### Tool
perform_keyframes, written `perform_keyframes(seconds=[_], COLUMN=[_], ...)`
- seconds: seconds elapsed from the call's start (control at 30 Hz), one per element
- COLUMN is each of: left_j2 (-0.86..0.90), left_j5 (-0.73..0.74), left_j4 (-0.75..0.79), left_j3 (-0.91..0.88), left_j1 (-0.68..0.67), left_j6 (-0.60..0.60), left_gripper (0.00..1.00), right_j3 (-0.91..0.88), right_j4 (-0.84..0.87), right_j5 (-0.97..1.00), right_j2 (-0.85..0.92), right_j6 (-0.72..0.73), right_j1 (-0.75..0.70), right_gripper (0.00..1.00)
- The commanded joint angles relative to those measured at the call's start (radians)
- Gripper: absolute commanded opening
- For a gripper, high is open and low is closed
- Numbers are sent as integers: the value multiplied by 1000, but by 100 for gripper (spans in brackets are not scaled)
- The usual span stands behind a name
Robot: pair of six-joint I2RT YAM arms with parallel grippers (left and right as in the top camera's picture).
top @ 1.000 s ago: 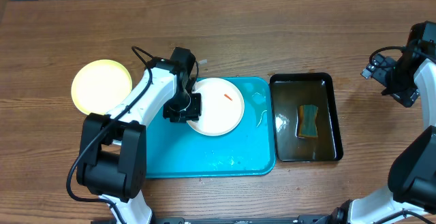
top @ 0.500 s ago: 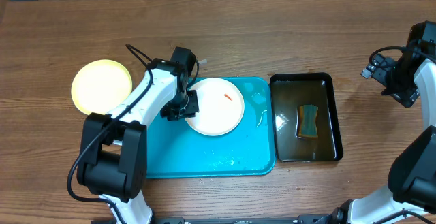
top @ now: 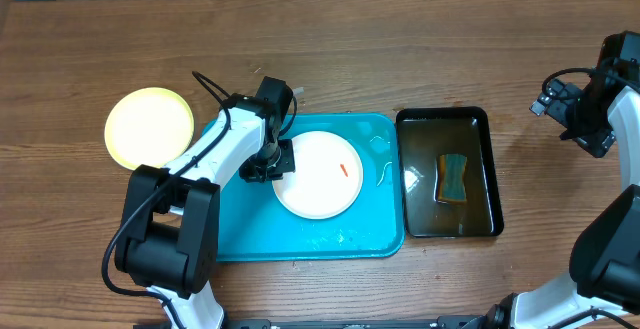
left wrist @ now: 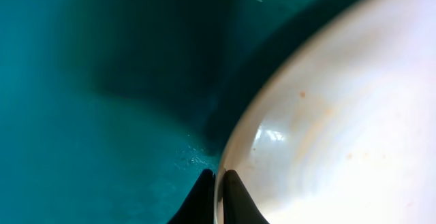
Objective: Clean dirty plates on tray and stack at the side
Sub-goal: 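Slide the white plate right across the tray with the left gripper, then lower the right gripper into the black tray toward the sponge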
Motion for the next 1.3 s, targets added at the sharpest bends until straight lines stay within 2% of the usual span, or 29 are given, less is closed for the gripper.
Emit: perform_keyframes(seconds=[0.0, 0.07, 0.23, 0.27, 0.57, 0.67, 0.8, 0.9, 1.0, 1.13, 1.2, 1.27], left_j2=[2, 2, 2, 2, 2, 2, 2, 2, 2, 2, 2, 2], left_j5=[-18, -17, -13, -14, -14, -14, -14, -14, -14, -13, -13, -13], left_j4=[8, 13, 34, 34, 79, 93, 93, 93, 98, 102, 102, 102], left_j3=[-15, -15, -15, -15, -15, -15, -15, -15, -15, -16, -16, -16], left_j1=[-7, -7, -7, -6, -6, -6, -6, -7, -7, -7, -7, -7], left_j6=[91, 92, 91, 92, 92, 92, 92, 91, 88, 88, 88, 88], left_gripper=[8, 12, 31, 32, 32, 28, 28, 29, 25, 24, 24, 25], right_j3=[14, 14, 14, 14, 14, 14, 14, 15, 37, 41, 41, 41], right_j4=[5, 5, 5, 5, 5, 10, 93, 63, -1, -120, -197, -260], right_j5=[-3, -3, -3, -3, -3, -3, -11, -183, -395, -444, -431, -385], right_j2=[-5, -5, -5, -5, -5, -5, -5, -6, -7, -8, -8, -8], right_j6=[4, 4, 4, 4, 4, 4, 9, 7, -106, -124, -153, -155], right_j1=[-1, -1, -1, -1, -1, -1, -1, -1, -1, 26, 58, 97], right_gripper=[100, 100, 100, 100, 100, 100, 100, 100, 100, 87, 73, 65])
